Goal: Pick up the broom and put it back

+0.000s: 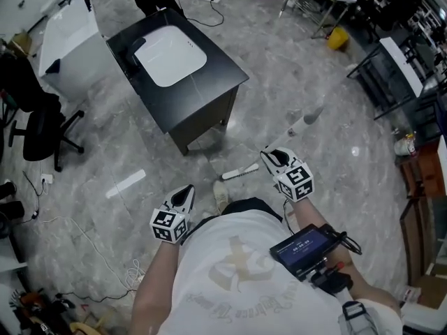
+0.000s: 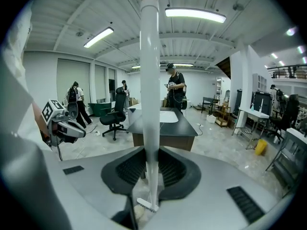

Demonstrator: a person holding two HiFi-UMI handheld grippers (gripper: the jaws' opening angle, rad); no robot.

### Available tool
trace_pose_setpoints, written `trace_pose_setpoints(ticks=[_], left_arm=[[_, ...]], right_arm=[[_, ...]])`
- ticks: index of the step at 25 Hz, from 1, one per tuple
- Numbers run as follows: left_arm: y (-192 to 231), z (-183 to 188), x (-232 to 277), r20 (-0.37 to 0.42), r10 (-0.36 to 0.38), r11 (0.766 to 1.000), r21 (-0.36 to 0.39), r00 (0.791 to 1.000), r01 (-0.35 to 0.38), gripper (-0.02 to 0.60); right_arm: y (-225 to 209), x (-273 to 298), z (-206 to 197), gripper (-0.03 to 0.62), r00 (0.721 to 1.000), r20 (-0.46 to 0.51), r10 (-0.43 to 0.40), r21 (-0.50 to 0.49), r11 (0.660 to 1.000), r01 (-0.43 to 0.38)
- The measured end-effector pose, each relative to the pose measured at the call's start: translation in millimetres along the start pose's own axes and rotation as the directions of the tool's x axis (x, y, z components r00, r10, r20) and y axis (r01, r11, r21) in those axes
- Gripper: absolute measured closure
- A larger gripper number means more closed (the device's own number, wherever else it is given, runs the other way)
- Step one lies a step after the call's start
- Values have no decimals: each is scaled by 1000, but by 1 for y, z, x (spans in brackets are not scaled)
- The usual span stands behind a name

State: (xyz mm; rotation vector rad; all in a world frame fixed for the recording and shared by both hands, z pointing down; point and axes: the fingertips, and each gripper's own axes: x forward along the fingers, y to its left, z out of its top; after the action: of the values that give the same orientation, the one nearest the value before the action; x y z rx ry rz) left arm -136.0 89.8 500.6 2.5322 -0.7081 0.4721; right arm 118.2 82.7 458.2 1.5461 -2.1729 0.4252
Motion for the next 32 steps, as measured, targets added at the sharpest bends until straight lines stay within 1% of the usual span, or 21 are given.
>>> trace_pose_setpoints(ticks=[5, 8, 12, 19, 22, 27, 32], left_arm=[[-1, -7, -4, 5, 25, 1000, -18, 1000, -25, 569], [-6, -17, -9, -12, 19, 999, -25, 1000, -20, 569], [-10, -21, -9, 6, 15, 999, -32, 1000, -14, 569], [-3, -15, -12, 32, 36, 999, -24, 999, -35, 569], [3, -12, -16, 41, 51, 998, -32, 998, -50, 569], [15, -13, -17, 26, 78, 996, -52, 997, -77, 569], [28, -3, 2, 18, 100, 993, -63, 995, -99, 569]], right_arm=[[-1, -10, 7, 500, 1000, 13, -8, -8, 1000, 8], [2, -19, 0, 500, 999, 19, -28, 8, 1000, 28], [-1, -20, -3, 500, 999, 11, -35, -8, 999, 35], [-14, -17, 6, 500, 998, 23, -51, -24, 998, 51], [-18, -12, 6, 500, 999, 14, -48, -33, 998, 49], [-28, 2, 1, 500, 999, -8, -43, -41, 998, 42], [-42, 16, 0, 500, 1000, -14, -19, -50, 999, 19]])
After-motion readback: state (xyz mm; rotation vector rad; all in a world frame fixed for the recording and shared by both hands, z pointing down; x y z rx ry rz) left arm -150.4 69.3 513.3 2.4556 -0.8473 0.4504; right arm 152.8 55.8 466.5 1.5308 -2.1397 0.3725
